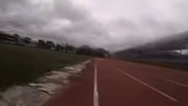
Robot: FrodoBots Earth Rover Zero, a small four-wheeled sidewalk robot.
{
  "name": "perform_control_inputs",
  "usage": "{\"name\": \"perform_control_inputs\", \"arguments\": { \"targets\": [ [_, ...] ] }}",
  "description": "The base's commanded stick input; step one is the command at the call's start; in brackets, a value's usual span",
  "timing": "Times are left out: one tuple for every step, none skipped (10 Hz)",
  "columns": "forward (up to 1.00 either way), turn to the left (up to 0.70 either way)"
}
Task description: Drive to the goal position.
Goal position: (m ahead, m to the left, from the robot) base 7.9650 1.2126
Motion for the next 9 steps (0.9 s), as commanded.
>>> {"name": "perform_control_inputs", "arguments": {
  "targets": [
    [0.7, 0.0],
    [0.7, 0.0],
    [0.7, 0.0],
    [0.7, 0.0],
    [0.7, 0.0],
    [0.7, 0.0],
    [0.7, 0.0],
    [0.7, 0.0],
    [0.7, 0.0]
  ]
}}
